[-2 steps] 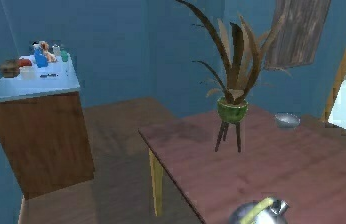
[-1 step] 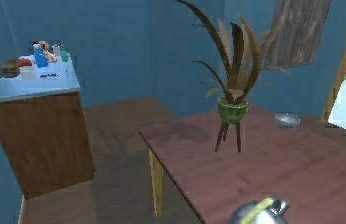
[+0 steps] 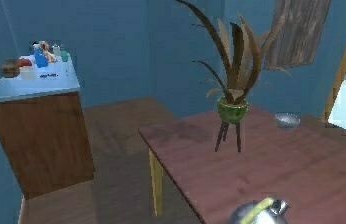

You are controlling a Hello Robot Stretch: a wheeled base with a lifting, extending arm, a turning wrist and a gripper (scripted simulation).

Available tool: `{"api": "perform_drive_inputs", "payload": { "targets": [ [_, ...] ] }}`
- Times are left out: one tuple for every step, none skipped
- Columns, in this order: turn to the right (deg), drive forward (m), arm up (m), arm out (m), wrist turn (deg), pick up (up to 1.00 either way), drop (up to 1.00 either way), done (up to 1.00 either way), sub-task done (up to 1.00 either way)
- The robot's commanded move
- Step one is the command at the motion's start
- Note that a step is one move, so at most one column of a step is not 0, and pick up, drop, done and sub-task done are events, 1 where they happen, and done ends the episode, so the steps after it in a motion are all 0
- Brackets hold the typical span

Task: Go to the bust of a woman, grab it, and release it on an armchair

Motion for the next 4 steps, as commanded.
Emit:
{"api": "perform_drive_inputs", "payload": {
  "targets": [
    [45.0, 0.00, 0.00, 0.00, 0.0, 0.00, 0.00, 0.00, 0.00],
    [45.0, 0.00, 0.00, 0.00, 0.0, 0.00, 0.00, 0.00, 0.00],
    [-45.0, 0.00, 0.00, 0.00, 0.0, 0.00, 0.00, 0.00, 0.00],
    [-45.0, 0.00, 0.00, 0.00, 0.0, 0.00, 0.00, 0.00, 0.00]
  ]
}}
